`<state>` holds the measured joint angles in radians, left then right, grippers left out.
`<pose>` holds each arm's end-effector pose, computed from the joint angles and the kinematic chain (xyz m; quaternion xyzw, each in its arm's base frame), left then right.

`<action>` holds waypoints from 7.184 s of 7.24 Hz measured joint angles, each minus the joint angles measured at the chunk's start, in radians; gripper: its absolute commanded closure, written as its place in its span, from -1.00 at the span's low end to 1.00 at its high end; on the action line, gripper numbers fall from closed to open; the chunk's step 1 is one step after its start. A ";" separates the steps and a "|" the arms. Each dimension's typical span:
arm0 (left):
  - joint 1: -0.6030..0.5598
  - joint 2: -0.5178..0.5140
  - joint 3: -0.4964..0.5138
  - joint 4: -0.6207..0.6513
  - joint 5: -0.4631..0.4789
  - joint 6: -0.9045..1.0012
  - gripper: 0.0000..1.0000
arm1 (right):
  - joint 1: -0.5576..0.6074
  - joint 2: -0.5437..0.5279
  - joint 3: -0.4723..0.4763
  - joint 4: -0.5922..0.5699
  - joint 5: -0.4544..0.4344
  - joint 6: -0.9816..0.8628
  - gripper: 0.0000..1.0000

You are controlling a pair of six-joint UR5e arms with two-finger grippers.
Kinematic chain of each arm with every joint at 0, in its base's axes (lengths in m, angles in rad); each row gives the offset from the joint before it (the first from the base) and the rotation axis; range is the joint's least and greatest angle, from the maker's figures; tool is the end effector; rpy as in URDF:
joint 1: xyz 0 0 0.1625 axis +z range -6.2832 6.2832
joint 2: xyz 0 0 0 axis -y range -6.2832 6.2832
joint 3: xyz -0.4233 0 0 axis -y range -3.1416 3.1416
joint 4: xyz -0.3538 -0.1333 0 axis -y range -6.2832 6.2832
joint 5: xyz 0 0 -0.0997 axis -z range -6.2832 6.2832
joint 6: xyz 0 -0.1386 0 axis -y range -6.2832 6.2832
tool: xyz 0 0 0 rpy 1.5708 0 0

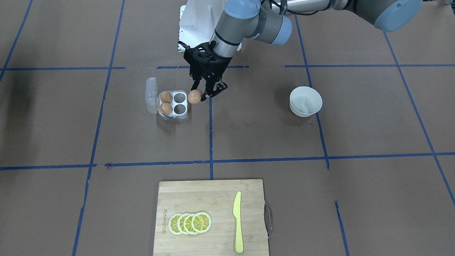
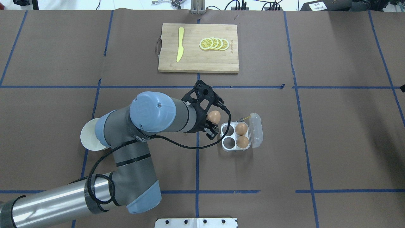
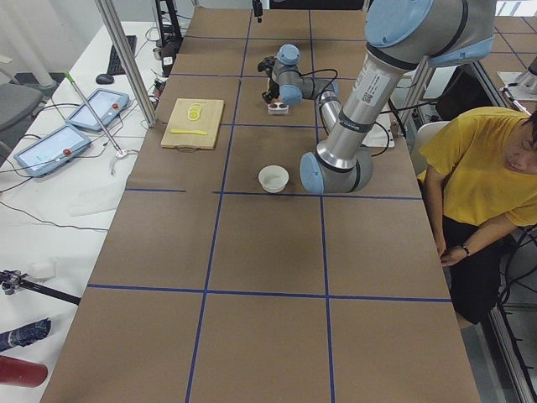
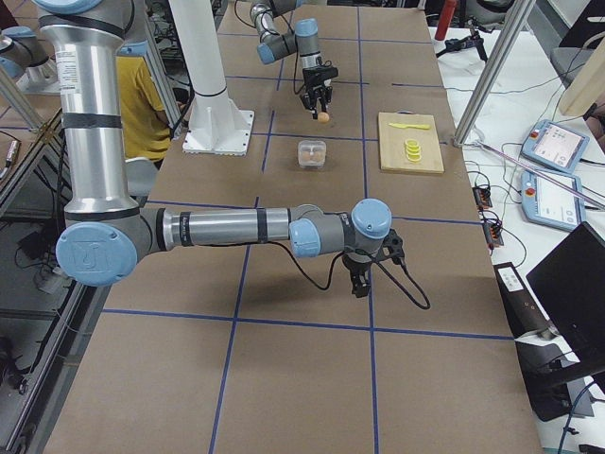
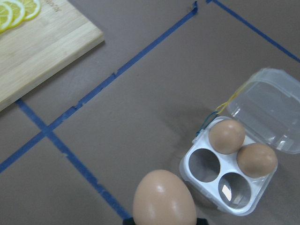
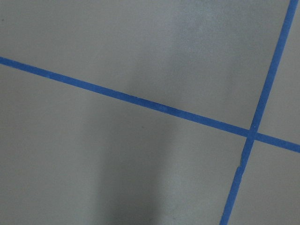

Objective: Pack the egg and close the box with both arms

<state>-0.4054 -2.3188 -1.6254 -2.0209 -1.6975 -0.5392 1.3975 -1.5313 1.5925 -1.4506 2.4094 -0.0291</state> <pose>0.5935 -0.3807 0.1667 0.3465 0.4742 0.2843 0.7578 -0.0538 -0.4826 0.6370 0.0533 -0.4104 -0.1286 0.9012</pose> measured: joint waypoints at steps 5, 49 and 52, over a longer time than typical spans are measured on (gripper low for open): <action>0.062 -0.096 0.119 -0.024 0.035 -0.003 1.00 | 0.000 -0.001 0.005 -0.001 0.001 0.002 -1.00; -1.096 0.749 -0.111 0.238 -0.562 0.645 -1.00 | -0.064 -0.012 0.066 0.204 -0.017 0.449 -1.00; -1.178 0.764 -0.102 0.388 -0.564 0.720 -1.00 | 0.007 -0.038 0.061 0.131 -0.057 0.309 -1.00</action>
<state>-1.5837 -1.5545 -1.7273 -1.6333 -2.2614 0.1805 1.4044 -1.5695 1.6536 -1.3195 2.3526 0.2794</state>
